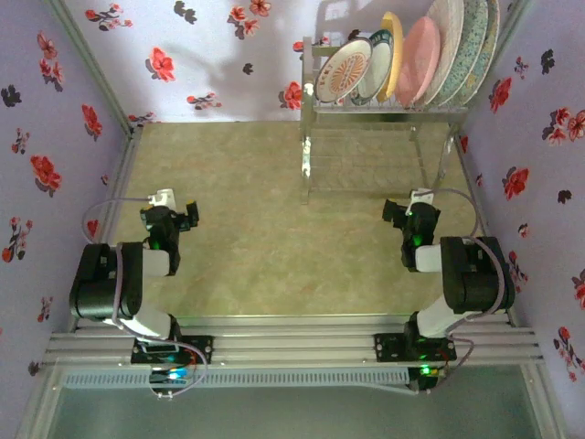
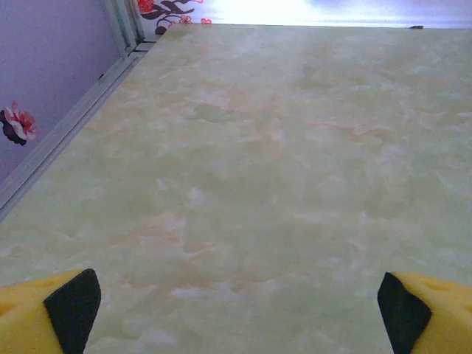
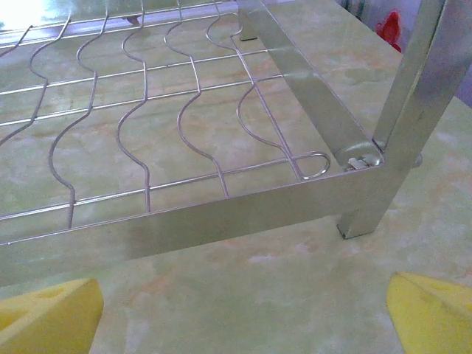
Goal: Unload the plates from the dish rack
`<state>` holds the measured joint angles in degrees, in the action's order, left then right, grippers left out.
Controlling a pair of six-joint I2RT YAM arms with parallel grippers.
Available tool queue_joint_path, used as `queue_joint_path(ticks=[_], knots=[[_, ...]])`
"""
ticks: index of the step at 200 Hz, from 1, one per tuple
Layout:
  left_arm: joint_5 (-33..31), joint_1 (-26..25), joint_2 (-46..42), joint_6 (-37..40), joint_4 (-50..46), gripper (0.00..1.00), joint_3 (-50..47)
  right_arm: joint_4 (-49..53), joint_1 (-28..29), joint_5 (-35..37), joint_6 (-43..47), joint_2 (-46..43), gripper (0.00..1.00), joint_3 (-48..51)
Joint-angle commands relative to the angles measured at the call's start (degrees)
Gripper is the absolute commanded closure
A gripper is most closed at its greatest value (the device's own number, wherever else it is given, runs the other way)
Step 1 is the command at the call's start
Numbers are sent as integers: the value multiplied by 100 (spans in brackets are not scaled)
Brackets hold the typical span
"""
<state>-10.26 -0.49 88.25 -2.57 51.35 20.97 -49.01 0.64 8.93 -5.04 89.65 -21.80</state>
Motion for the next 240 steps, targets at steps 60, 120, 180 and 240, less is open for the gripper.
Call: queue_joint_path(ticks=[60, 120, 180, 240], knots=[[33, 14, 23, 132, 24, 0, 113, -85, -12, -49, 12, -39, 1, -79], [33, 15, 26, 125, 24, 0, 113, -51, -10, -49, 12, -61, 1, -80], [33, 15, 15, 114, 60, 0, 98, -438, -12, -53, 18, -122, 1, 125], [-1271, -375, -1993, -34, 248, 0, -822, 1734, 280, 2322, -186, -3647, 1, 303]])
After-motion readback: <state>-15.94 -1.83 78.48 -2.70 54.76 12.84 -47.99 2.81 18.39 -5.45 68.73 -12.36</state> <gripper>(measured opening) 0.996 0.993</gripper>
